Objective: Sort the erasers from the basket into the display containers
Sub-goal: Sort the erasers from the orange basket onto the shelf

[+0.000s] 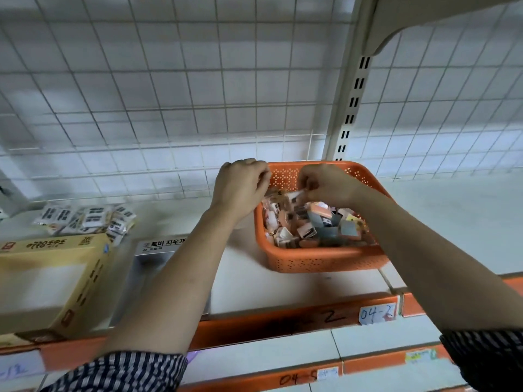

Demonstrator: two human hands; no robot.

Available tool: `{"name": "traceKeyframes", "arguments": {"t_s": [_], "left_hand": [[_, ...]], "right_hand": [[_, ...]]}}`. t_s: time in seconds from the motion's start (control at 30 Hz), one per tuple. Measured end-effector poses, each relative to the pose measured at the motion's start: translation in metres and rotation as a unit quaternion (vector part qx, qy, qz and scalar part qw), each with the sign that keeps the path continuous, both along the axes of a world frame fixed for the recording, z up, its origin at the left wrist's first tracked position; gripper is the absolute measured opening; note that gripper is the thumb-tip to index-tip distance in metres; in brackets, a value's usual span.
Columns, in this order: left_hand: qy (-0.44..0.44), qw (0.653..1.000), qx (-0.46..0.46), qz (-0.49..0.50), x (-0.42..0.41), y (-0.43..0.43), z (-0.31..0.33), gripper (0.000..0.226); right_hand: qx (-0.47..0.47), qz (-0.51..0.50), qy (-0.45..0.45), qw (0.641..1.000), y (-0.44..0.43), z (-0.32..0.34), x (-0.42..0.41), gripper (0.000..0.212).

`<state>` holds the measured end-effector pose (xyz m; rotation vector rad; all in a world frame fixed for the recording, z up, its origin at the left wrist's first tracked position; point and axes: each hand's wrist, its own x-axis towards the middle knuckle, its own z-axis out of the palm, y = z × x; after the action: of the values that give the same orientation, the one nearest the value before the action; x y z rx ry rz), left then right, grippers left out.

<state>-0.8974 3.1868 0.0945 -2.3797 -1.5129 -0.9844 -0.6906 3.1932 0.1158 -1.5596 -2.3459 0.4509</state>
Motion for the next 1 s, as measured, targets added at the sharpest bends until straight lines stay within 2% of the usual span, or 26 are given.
{"name": "traceKeyframes", "arguments": {"t_s": [0.1,0.23,0.43,0.57,0.7,0.87,1.0], "left_hand": [[0.066,0.998,-0.014,-0.015,0.009,0.007,0.009,0.021],[0.161,0.983,-0.078,-0.048,0.024,0.026,0.018,0.021],[0.257,0.949,-0.165,-0.076,0.049,0.041,0.018,0.016],[0.278,0.931,-0.229,-0.063,0.055,0.044,0.014,0.022],[0.283,0.922,-0.261,-0.05,0.056,0.044,0.012,0.025],[0.299,0.908,-0.288,-0.05,0.057,0.043,0.011,0.04],[0.282,0.915,-0.285,-0.047,0.055,0.042,0.013,0.034]], "right_hand": [[0.007,-0.061,0.103,0.993,-0.011,0.003,0.023,0.018],[0.007,-0.097,0.232,0.968,-0.03,-0.003,0.045,0.01],[-0.014,-0.139,0.319,0.937,-0.044,-0.015,0.058,0.004],[0.009,-0.175,0.304,0.936,-0.043,-0.016,0.056,0.009],[-0.009,-0.162,0.301,0.94,-0.041,-0.016,0.058,0.021],[0.006,-0.147,0.252,0.957,-0.04,-0.017,0.06,0.036],[0.019,-0.149,0.223,0.963,-0.04,-0.016,0.058,0.046]]}}
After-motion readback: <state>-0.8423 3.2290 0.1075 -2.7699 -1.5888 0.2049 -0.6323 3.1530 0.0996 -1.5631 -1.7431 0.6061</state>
